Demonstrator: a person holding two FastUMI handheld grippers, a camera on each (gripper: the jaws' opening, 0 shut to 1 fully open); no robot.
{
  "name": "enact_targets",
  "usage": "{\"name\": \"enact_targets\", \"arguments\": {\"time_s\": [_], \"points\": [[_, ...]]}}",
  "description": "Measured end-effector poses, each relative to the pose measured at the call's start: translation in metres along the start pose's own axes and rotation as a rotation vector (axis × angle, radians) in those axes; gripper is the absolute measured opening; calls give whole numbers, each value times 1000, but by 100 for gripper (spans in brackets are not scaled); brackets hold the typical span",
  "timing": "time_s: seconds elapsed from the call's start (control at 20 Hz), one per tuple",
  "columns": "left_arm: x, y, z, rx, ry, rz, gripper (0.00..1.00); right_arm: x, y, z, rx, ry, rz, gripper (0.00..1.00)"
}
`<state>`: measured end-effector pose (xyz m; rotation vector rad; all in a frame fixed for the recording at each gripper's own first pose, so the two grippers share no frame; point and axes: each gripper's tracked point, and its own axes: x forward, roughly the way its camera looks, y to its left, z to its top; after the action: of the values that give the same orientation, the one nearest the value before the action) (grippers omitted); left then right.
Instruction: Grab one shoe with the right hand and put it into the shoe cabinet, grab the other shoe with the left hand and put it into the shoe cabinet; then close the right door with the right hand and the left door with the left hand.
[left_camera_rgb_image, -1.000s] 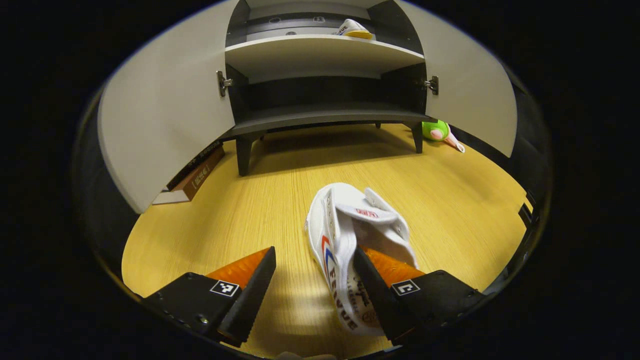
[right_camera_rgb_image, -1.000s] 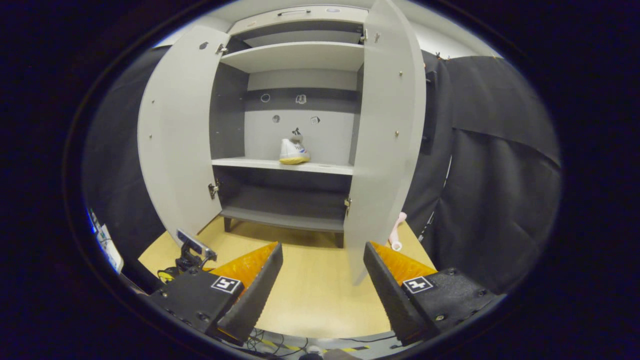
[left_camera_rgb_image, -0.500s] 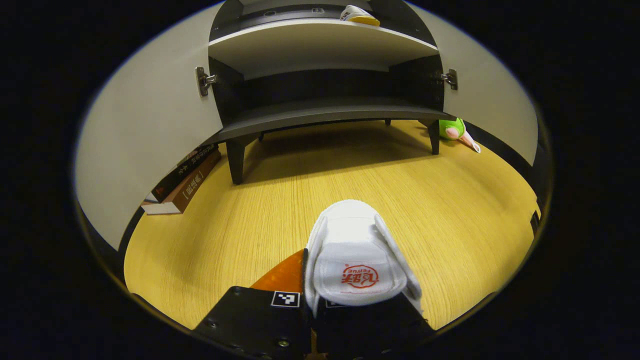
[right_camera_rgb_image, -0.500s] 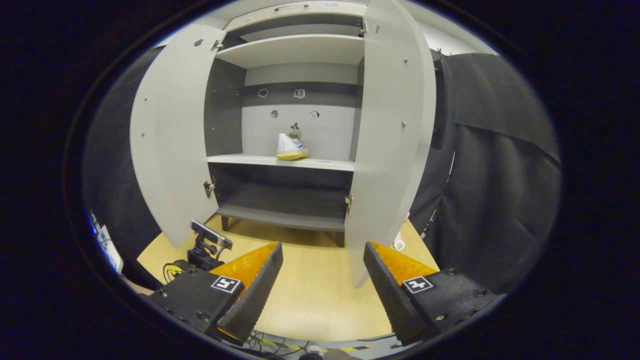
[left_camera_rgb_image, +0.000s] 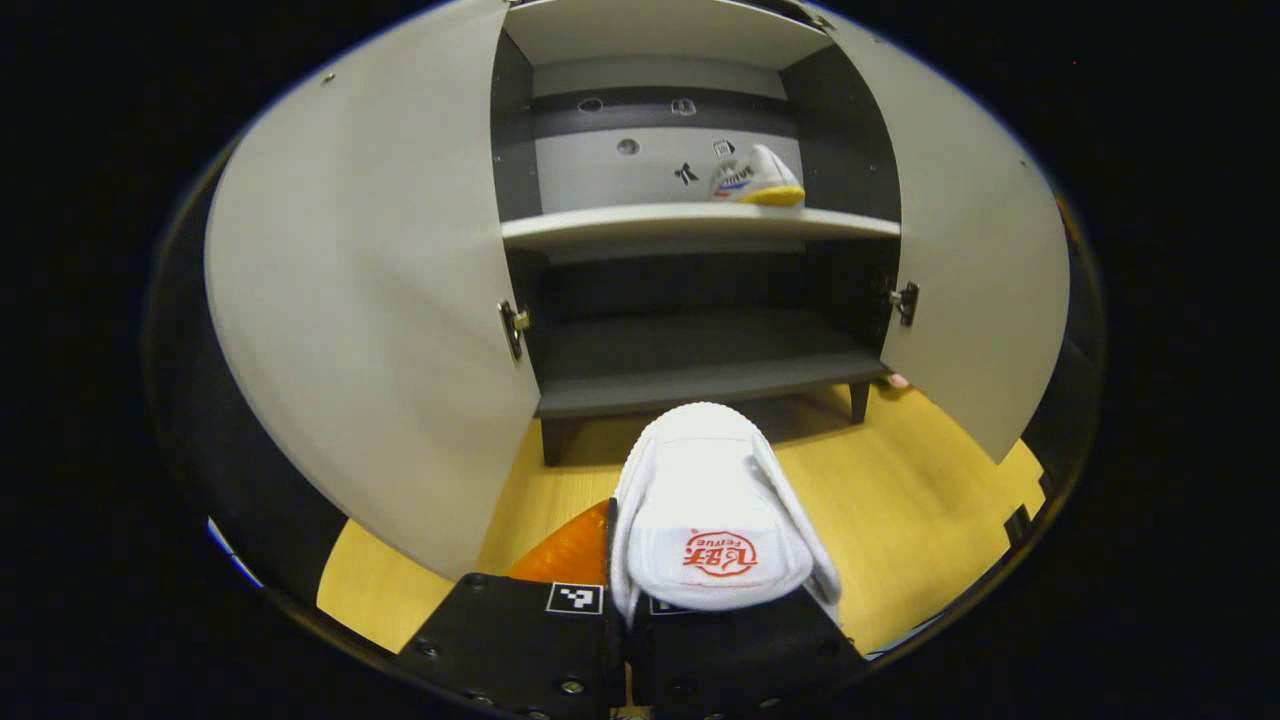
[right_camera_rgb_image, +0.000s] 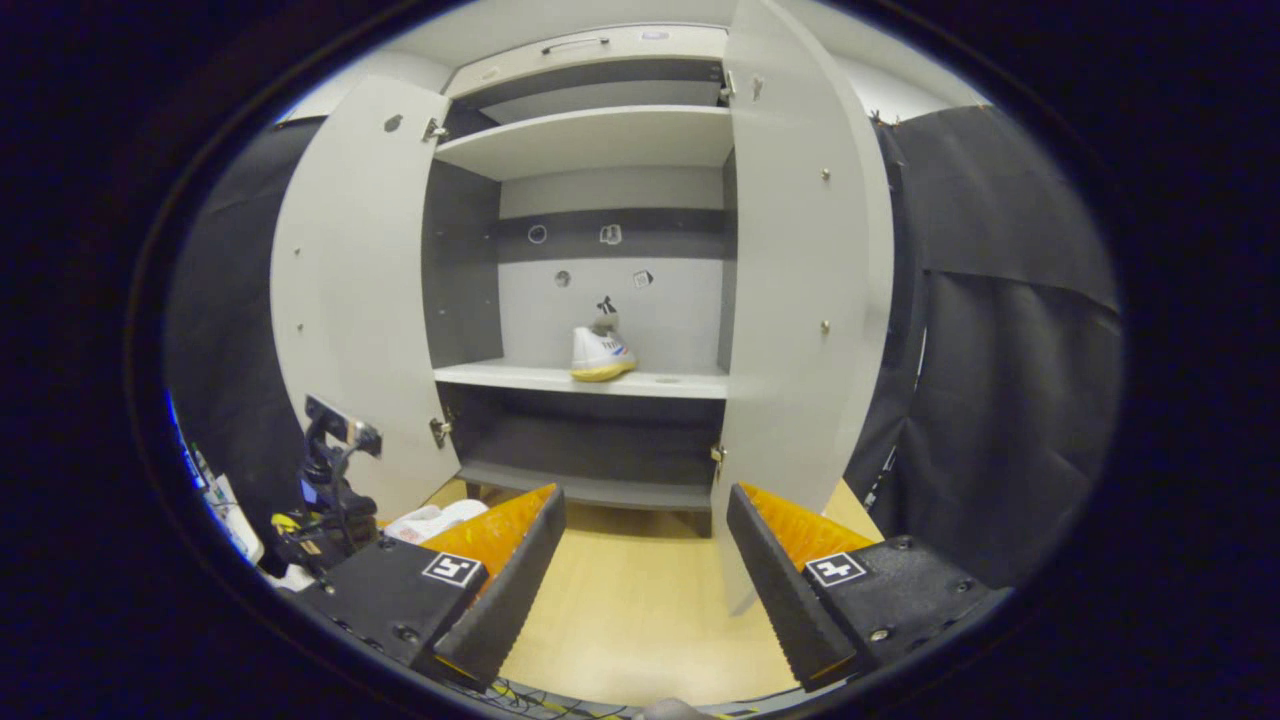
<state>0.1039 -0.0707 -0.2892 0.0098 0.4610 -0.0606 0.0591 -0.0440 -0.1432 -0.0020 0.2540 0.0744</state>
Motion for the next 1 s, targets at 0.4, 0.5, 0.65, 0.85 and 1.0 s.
{"name": "enact_targets", "arguments": {"time_s": [0.4,0.5,0.65,0.85,1.0], "points": [[-20,24,145,-19,-165,69,13,14,34,37,-12,-83,122,100],[-5,26,182,-8,-206,78,13,18,40,40,-29,-88,151,100],[27,22,229,-11,-238,84,13,20,47,44,-42,-98,189,100],[91,24,286,-12,-259,106,13,26,49,43,-49,-91,214,100],[139,24,309,-10,-239,107,12,32,44,48,-33,-93,216,100]]}}
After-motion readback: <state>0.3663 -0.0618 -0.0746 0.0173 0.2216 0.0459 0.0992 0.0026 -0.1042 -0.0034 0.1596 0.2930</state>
